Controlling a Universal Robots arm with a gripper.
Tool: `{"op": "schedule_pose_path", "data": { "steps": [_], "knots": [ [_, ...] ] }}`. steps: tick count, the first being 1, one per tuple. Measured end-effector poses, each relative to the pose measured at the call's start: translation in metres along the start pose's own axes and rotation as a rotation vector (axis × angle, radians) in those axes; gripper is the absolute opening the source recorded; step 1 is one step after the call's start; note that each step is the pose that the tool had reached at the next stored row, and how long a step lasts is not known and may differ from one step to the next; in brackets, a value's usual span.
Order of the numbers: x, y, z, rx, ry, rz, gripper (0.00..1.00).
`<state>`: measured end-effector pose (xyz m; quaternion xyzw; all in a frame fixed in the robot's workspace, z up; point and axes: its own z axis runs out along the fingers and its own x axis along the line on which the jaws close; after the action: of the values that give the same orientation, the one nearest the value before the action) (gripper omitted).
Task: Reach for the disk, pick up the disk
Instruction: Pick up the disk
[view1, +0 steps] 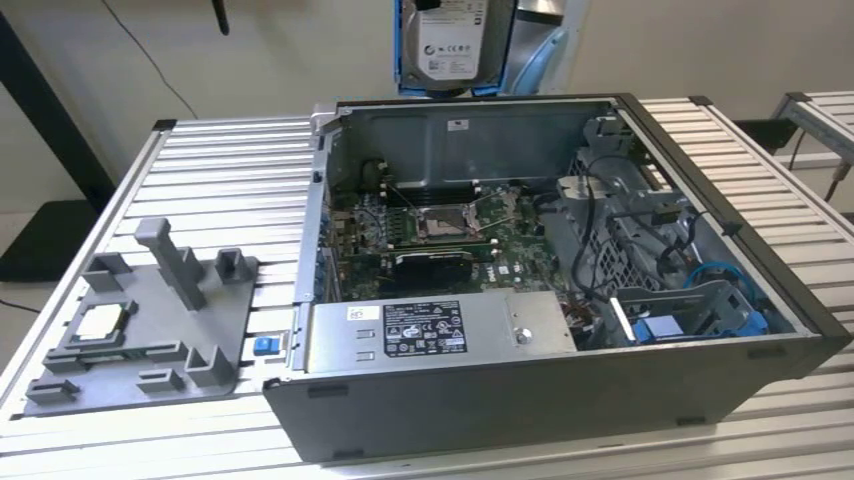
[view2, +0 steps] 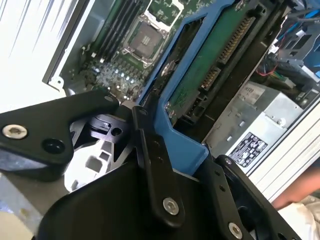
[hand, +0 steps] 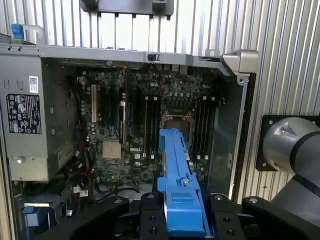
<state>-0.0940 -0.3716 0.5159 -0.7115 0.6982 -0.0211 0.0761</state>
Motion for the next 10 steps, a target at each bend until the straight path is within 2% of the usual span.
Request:
{"op": "schedule_pose_path", "data": {
  "steps": [10],
  "knots": [
    [0.0009, -0.0371, 0.0051, -0.0040, 0.0000, 0.000, 0.00]
  ]
}}
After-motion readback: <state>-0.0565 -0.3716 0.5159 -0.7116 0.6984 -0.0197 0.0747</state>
